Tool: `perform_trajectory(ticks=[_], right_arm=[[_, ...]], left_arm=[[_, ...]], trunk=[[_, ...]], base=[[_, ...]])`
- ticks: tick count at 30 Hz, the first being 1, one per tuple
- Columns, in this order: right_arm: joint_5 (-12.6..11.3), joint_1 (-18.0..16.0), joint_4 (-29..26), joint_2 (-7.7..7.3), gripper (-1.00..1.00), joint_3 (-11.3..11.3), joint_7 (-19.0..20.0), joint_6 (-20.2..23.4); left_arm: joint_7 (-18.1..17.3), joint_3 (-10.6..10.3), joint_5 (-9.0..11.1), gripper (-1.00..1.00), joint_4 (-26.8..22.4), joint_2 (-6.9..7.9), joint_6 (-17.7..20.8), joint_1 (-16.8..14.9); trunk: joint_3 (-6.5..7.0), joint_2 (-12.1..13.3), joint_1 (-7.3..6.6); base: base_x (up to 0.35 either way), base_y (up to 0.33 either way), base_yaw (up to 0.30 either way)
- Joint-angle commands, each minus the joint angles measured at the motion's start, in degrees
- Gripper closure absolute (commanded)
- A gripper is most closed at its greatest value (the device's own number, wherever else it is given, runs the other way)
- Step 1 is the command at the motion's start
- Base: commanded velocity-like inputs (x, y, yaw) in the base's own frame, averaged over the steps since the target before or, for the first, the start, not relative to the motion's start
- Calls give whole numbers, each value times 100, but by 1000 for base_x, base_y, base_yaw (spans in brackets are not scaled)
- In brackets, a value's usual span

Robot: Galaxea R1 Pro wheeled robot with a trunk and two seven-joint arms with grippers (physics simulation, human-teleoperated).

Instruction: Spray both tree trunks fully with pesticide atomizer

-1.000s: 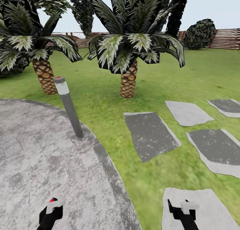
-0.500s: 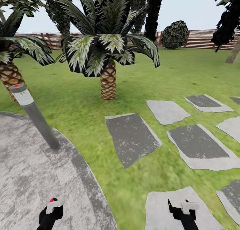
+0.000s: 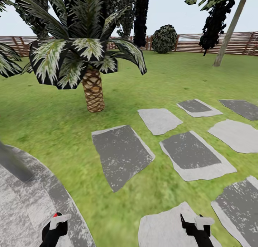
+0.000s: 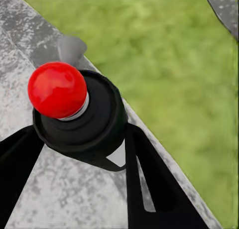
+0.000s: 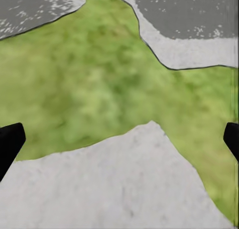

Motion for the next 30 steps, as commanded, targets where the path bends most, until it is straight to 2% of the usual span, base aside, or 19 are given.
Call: perform_trajectory(ticks=[1,21,23,25,30], right_arm=[[-22,-4,5,1,-100,-1,6,-16],[-23,-4,5,1,-100,-1,6,-16],[-23,-4,5,1,-100,-1,6,-16],[-21,-4,5,1,-100,-1,6,-16],[-21,-4,5,1,-100,-1,6,-16]], left_arm=[[14,-6,10,100,2,1,-19,-2],[14,-1,21,100,12,10,-24,-2],[12,-3,89,100,15,10,-26,-2],[7,-8,245,100,19,11,-34,-2],[5,-10,295,100,37,11,-36,-2]], trunk=[[-1,-1,2],[62,-1,2],[69,-1,2],[75,-1,2],[91,-1,2]], base=[[247,-174,-299],[276,-154,-299],[293,-129,-299],[294,-127,-299],[294,-127,-299]])
